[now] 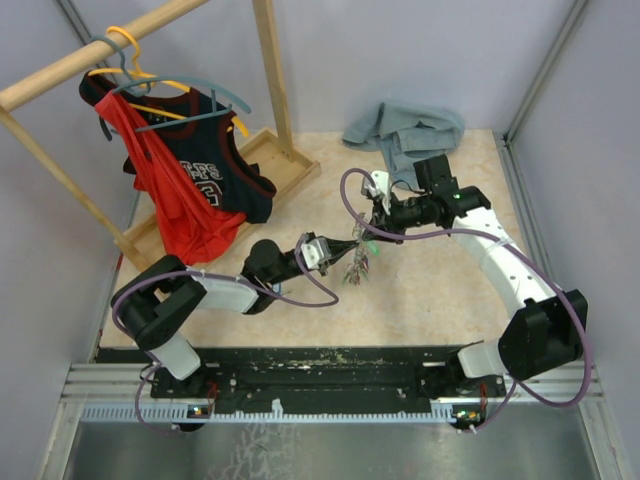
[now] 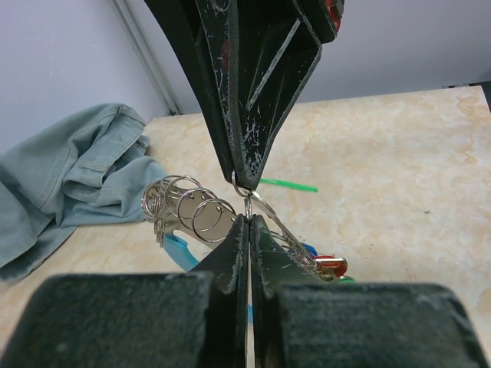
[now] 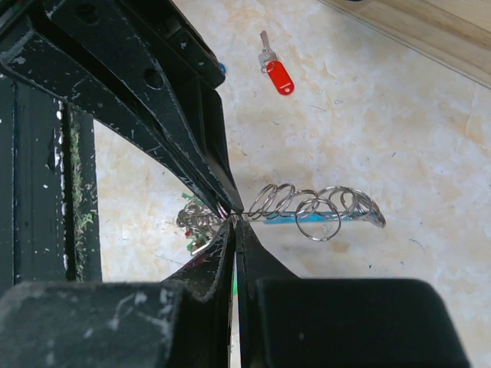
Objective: Remove the keys from the keyring
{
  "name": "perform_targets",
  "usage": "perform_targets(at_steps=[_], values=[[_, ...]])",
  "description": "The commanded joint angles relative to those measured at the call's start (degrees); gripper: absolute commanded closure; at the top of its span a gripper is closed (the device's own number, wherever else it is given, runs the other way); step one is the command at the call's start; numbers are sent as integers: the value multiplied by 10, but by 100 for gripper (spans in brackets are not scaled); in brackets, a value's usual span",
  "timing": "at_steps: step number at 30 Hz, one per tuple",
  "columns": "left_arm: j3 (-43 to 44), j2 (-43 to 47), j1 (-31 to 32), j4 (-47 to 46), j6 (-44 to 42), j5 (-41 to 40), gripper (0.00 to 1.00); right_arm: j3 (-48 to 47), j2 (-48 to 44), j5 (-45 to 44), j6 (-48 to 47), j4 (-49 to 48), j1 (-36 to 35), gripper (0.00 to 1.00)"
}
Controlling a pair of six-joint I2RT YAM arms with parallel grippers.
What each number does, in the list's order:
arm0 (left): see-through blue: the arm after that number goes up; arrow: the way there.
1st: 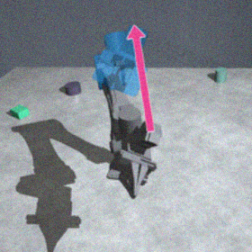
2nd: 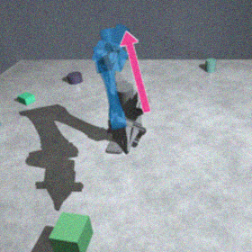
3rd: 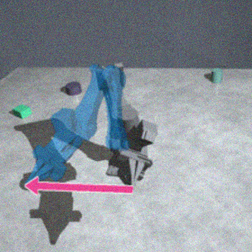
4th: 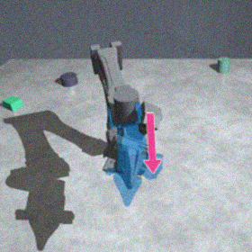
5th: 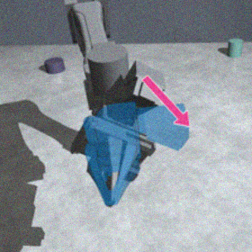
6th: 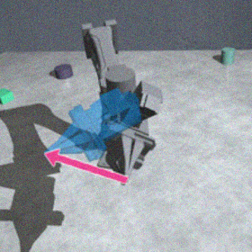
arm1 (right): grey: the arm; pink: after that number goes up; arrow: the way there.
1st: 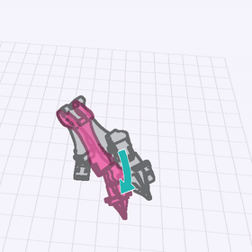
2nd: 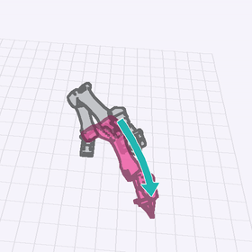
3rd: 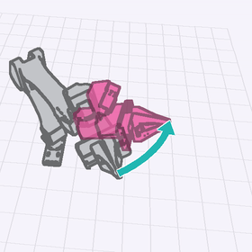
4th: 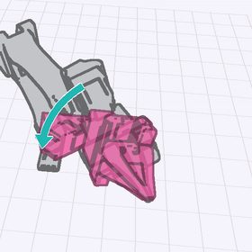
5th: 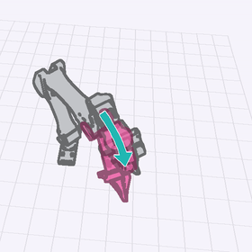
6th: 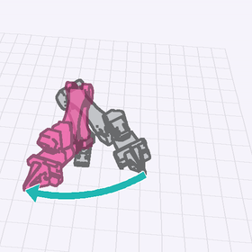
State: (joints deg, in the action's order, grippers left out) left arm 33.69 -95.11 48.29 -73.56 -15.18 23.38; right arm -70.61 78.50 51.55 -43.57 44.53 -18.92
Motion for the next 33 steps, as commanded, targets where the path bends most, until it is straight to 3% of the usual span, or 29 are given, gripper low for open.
perform_targets(at_steps=[1,15,33], values=[[-14,21,3,-40,-8,-8,100,-7,-6,11,4,-33,9,100],[-29,25,3,-71,-11,-14,100,9,-1,34,-22,-28,9,100],[-2,30,3,0,0,-42,100,3,0,85,-67,8,-2,100]])
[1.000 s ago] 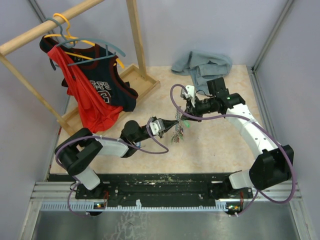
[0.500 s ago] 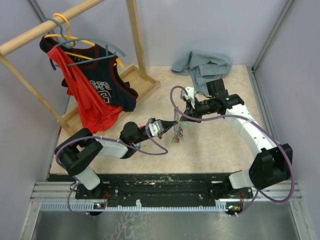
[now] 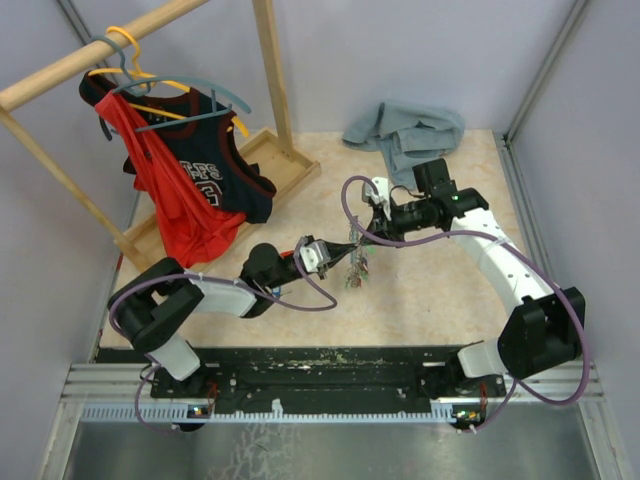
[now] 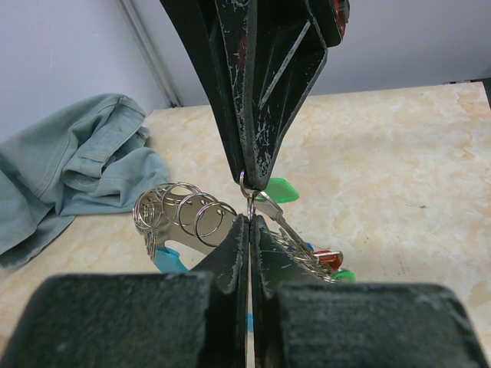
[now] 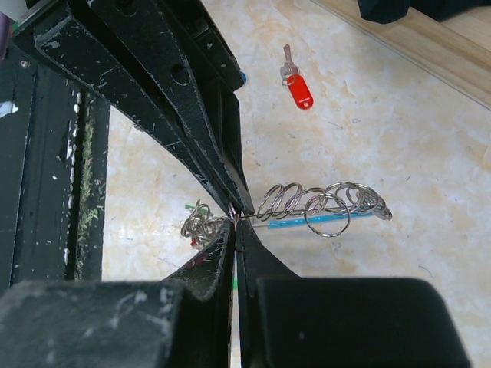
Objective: Remove the keys from the keyring
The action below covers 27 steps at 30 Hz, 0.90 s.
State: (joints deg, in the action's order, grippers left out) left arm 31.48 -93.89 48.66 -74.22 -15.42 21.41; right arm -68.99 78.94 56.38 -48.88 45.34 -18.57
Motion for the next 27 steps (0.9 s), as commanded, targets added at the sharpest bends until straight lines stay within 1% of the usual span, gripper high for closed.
perform_targets(at_steps=[1,11,18,27], values=[[20,18,0,9,3,-24,100,-13,-5,36,-14,0,-6,100],[27,24,0,31,16,-39,100,-7,0,24,-8,-11,-20,100],[36,27,0,56,30,-48,100,-1,3,13,21,-42,-31,100],[35,35,-1,59,52,-70,100,6,7,9,62,-78,-35,100]])
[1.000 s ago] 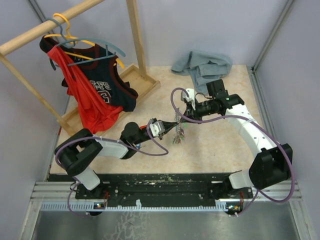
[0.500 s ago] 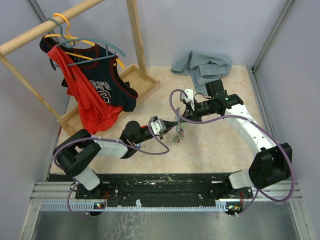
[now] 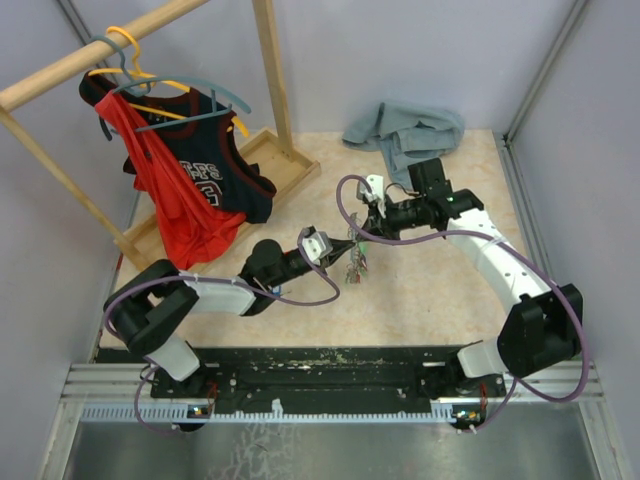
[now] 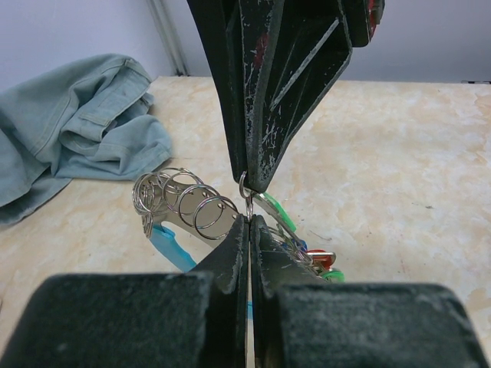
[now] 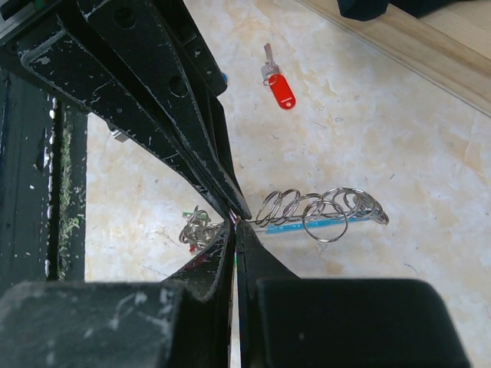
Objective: Remove the keys from the keyring
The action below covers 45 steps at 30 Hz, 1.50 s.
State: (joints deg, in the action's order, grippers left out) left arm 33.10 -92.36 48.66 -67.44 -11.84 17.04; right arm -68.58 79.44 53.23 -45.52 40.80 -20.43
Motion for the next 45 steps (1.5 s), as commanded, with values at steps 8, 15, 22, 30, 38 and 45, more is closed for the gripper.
perform_targets(at_steps=[8,15,22,30,38,45], values=[[25,20,0,2,30,-48,100,4,13,30,41,-47,-34,100],[25,21,0,2,30,-51,100,2,21,19,44,-50,-52,100],[5,27,-1,-34,30,-34,98,-1,15,-3,58,-58,-43,100],[-12,37,-2,-53,30,-13,77,-1,2,-4,66,-62,-19,100],[-30,48,-6,-69,36,0,69,-2,-5,6,64,-59,-6,100],[-42,51,-9,-91,51,18,67,-8,-10,18,57,-48,7,100]])
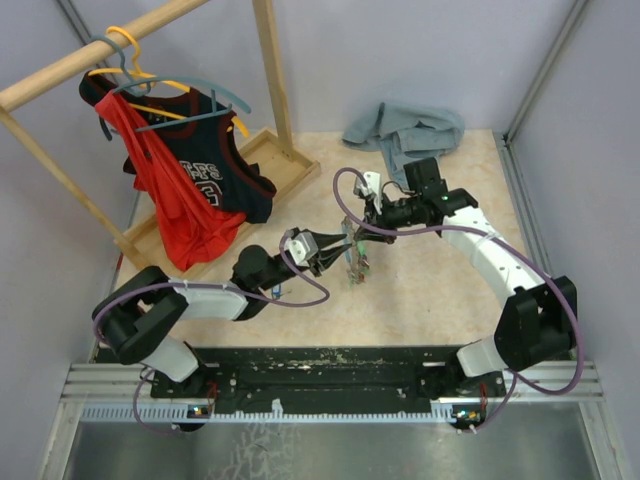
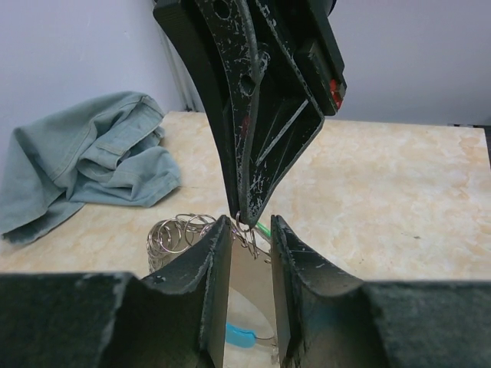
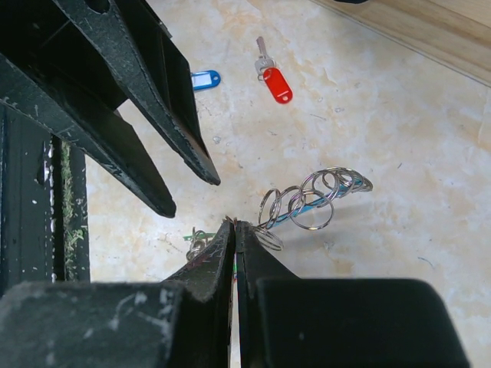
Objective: Remove the keys from the keyring
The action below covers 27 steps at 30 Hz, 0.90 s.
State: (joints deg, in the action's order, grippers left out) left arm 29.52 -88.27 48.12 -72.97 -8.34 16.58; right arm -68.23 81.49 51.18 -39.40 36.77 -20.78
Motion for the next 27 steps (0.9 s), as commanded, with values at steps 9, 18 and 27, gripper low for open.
perform_targets(at_steps=[9,18,27], values=[[-14,-3,-6,-57,58,61,78,-24,-33,58,-34,26,19,100],[-13,-26,-6,-79,92,97,84,-44,-39,64,-68,60,26,100],[-75,-78,1,-292,104,100,85,-84,-24,109,-248,196,27,100]])
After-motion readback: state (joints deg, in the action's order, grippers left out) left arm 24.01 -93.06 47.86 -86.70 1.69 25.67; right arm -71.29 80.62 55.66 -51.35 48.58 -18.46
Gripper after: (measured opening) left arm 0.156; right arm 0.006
